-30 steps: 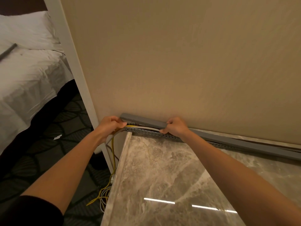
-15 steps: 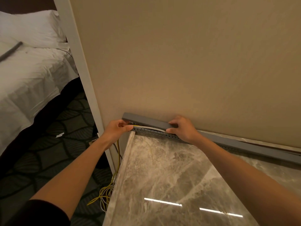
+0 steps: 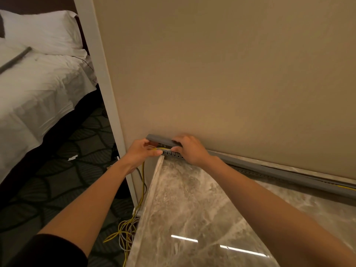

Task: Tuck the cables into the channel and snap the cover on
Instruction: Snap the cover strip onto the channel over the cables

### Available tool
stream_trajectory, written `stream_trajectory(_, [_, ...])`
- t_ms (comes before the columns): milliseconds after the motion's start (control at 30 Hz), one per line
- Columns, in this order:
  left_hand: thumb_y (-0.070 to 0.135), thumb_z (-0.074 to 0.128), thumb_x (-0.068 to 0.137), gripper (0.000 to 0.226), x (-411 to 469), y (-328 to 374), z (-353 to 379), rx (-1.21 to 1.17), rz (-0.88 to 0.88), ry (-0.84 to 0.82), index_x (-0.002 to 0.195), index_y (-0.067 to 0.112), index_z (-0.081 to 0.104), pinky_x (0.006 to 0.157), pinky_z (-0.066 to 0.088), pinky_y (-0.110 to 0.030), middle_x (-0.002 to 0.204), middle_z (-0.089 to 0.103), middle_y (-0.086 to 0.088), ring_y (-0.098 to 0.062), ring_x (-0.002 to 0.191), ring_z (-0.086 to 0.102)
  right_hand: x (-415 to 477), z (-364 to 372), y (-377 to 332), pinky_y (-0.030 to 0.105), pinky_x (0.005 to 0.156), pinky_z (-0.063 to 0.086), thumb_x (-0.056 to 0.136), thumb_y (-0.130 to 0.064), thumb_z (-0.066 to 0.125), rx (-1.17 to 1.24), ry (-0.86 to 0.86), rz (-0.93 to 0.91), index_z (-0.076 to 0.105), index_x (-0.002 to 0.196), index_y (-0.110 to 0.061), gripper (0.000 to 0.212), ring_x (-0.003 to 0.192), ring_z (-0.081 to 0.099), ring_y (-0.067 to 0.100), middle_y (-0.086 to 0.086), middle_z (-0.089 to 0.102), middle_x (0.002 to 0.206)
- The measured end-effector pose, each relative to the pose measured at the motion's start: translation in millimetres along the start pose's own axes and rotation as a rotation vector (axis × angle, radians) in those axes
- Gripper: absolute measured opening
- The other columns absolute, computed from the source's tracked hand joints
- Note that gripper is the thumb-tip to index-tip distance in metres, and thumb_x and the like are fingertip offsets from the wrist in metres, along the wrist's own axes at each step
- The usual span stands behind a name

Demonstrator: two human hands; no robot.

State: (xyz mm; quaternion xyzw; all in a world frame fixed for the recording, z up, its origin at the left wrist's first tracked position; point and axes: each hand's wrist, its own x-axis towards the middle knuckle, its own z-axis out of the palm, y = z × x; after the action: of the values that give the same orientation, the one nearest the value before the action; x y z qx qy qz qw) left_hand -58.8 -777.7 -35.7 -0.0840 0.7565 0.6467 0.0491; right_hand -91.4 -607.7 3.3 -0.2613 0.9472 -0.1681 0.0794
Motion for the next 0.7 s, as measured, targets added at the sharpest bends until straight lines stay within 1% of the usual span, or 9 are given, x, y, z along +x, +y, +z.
stream_trajectory(67, [-0.009,0.067,0.075,0.039,0,-1,-1,0.009,-0.003,-0.009,0.113,-0.008,0.057,0.062,0.053,-0.007,0.087,0.065,-0.004,-0.01,0.078,0.061,3,0,1,0.03,0.071,0.034,0.09,-0.026,0.058,0.023,0.016,0.015,0.062,0.109,-0.005,0.029,0.101,0.056,0.031,0.017,0.062,0.108])
stream_trajectory(133, [-0.011,0.065,0.076,0.037,1,-1,0,0.028,0.008,0.001,0.112,-0.009,0.057,0.058,0.051,-0.004,0.082,0.062,0.0,-0.007,0.074,0.059,3,-1,5,0.031,0.073,0.037,0.087,-0.026,0.062,0.042,0.023,0.031,0.064,0.107,-0.006,0.029,0.096,0.056,0.028,0.016,0.064,0.106])
stream_trajectory(233, [-0.01,0.061,0.08,0.035,1,1,0,0.074,0.046,-0.012,0.114,-0.003,0.058,0.059,0.049,-0.001,0.082,0.061,0.003,-0.006,0.075,0.057,-1,-6,10,0.023,0.07,0.033,0.081,-0.022,0.069,0.163,0.042,0.1,0.069,0.106,-0.006,0.029,0.082,0.05,0.017,0.003,0.061,0.087])
stream_trajectory(300, [-0.009,0.06,0.081,0.035,2,2,0,0.097,0.066,-0.022,0.116,-0.003,0.059,0.061,0.048,-0.001,0.082,0.061,0.004,-0.006,0.075,0.056,-3,-7,13,0.022,0.069,0.034,0.078,-0.02,0.072,0.181,0.052,0.123,0.071,0.103,-0.005,0.029,0.079,0.05,0.016,0.002,0.058,0.081])
stream_trajectory(367, [-0.009,0.06,0.081,0.037,3,2,0,0.107,0.066,-0.022,0.117,-0.003,0.058,0.062,0.047,-0.001,0.082,0.061,0.003,-0.006,0.075,0.056,-4,-8,15,0.027,0.071,0.04,0.076,-0.019,0.073,0.166,0.051,0.127,0.071,0.102,-0.005,0.029,0.082,0.056,0.021,0.009,0.064,0.083])
stream_trajectory(433, [-0.008,0.061,0.081,0.038,5,1,-2,0.109,0.054,-0.004,0.119,-0.004,0.057,0.063,0.047,-0.001,0.084,0.06,0.001,-0.005,0.076,0.056,-4,-10,18,0.031,0.078,0.046,0.076,-0.018,0.074,0.159,0.051,0.138,0.071,0.106,-0.005,0.033,0.092,0.062,0.026,0.015,0.07,0.095])
stream_trajectory(533, [-0.006,0.063,0.08,0.037,7,1,-4,0.133,0.048,0.024,0.116,-0.006,0.057,0.061,0.046,0.001,0.083,0.06,-0.003,0.001,0.068,0.059,-6,-11,24,0.028,0.084,0.045,0.076,-0.019,0.074,0.134,0.043,0.166,0.067,0.114,-0.005,0.041,0.103,0.062,0.026,0.014,0.07,0.107])
stream_trajectory(600, [-0.005,0.063,0.08,0.035,6,1,-3,0.13,0.05,0.03,0.115,-0.005,0.059,0.062,0.047,-0.001,0.08,0.059,0.001,0.004,0.065,0.059,-8,-11,27,0.03,0.085,0.046,0.076,-0.02,0.074,0.125,0.039,0.17,0.067,0.114,-0.005,0.041,0.103,0.062,0.027,0.015,0.07,0.107])
stream_trajectory(700, [-0.003,0.064,0.081,0.035,2,1,-1,0.101,0.051,0.046,0.115,-0.001,0.06,0.074,0.045,-0.013,0.086,0.059,0.006,-0.01,0.081,0.057,-11,-11,26,0.035,0.082,0.046,0.075,-0.019,0.073,0.114,0.062,0.15,0.07,0.108,-0.004,0.036,0.097,0.06,0.03,0.017,0.069,0.1])
